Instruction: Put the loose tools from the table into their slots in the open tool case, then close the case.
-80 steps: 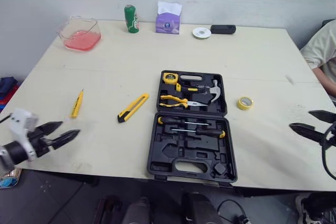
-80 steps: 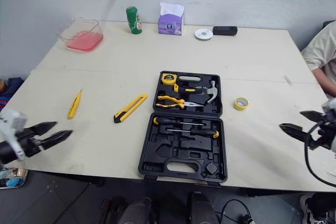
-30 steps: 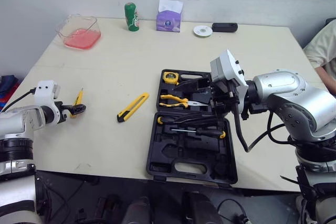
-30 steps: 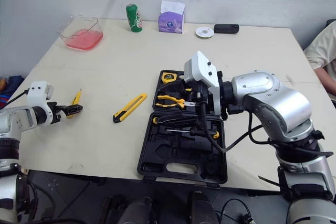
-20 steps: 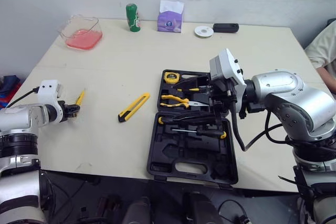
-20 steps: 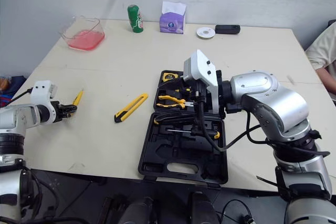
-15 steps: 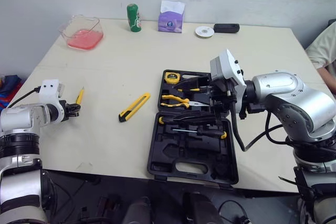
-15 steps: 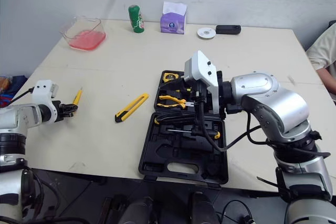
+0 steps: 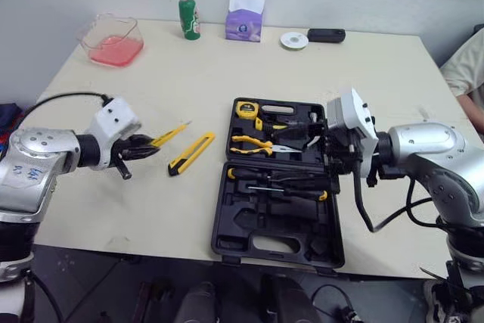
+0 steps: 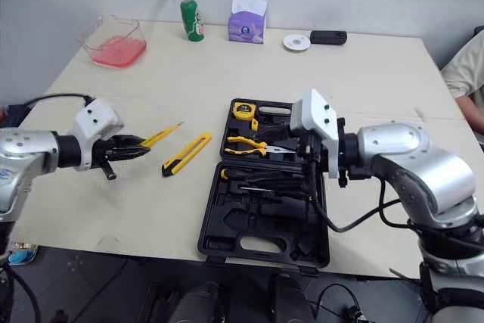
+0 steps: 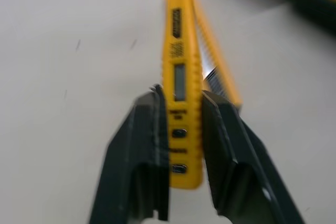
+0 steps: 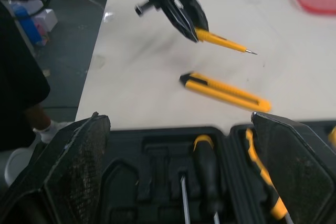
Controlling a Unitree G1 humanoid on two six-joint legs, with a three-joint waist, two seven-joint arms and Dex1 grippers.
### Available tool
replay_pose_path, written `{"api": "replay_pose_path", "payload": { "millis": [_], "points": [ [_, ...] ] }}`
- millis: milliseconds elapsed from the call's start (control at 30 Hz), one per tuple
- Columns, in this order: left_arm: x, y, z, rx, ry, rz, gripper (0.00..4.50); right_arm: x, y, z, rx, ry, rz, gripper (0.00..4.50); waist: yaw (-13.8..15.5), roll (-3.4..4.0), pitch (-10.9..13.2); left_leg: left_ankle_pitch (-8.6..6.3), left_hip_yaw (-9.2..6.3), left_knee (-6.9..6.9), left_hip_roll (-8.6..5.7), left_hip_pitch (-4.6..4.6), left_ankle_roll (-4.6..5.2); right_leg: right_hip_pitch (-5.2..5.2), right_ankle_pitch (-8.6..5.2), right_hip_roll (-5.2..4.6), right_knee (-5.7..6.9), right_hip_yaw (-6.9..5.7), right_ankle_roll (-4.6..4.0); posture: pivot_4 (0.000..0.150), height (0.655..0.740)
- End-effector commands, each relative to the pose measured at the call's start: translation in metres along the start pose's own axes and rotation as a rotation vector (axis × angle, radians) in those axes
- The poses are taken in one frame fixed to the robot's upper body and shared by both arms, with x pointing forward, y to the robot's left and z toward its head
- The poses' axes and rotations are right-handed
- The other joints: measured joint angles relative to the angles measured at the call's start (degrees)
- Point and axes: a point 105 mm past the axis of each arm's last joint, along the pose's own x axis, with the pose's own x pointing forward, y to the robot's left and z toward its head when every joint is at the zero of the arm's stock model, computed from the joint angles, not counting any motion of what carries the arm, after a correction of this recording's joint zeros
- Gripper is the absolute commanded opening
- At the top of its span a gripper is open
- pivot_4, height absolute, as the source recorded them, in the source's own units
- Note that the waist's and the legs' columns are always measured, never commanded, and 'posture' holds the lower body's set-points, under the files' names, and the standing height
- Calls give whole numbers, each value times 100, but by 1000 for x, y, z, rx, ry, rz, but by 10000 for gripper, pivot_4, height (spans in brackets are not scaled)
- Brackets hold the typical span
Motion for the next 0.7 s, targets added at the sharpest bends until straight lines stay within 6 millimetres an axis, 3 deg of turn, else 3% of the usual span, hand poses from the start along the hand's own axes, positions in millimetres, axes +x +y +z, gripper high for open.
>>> {"api": "replay_pose_path", "payload": {
  "millis": [33, 233, 467, 700],
  "points": [
    [12, -26, 18, 85, -6, -160, 5075, -9, 8, 6, -34, -4, -22, 45000, -8, 2, 2, 1, 3, 4, 0, -1, 4, 0, 0, 0, 2, 0, 0, 1500, 7400],
    [62, -57, 46, 255, 30, -345, 5075, -20, 25, -16, 50, 54, -83, 45000, 88, -3, 7, 5, 1, 33, 0, 8, 19, 16, 6, 15, 4, 1, 11, 1500, 7400],
    [86, -62, 41, 347, 128, -354, 5075, -26, 35, -28, 96, 102, -134, 45000, 17, -4, 9, 3, 21, 36, 6, 13, 27, 12, 12, 37, 4, 38, 21, 1500, 7400],
    [94, -70, 43, 427, 142, -414, 5075, -30, 40, -32, 119, 110, -168, 45000, 33, -5, 9, 1, 22, 46, 3, 12, 32, 13, 13, 36, 5, 47, 24, 1500, 7400]
  ]
}}
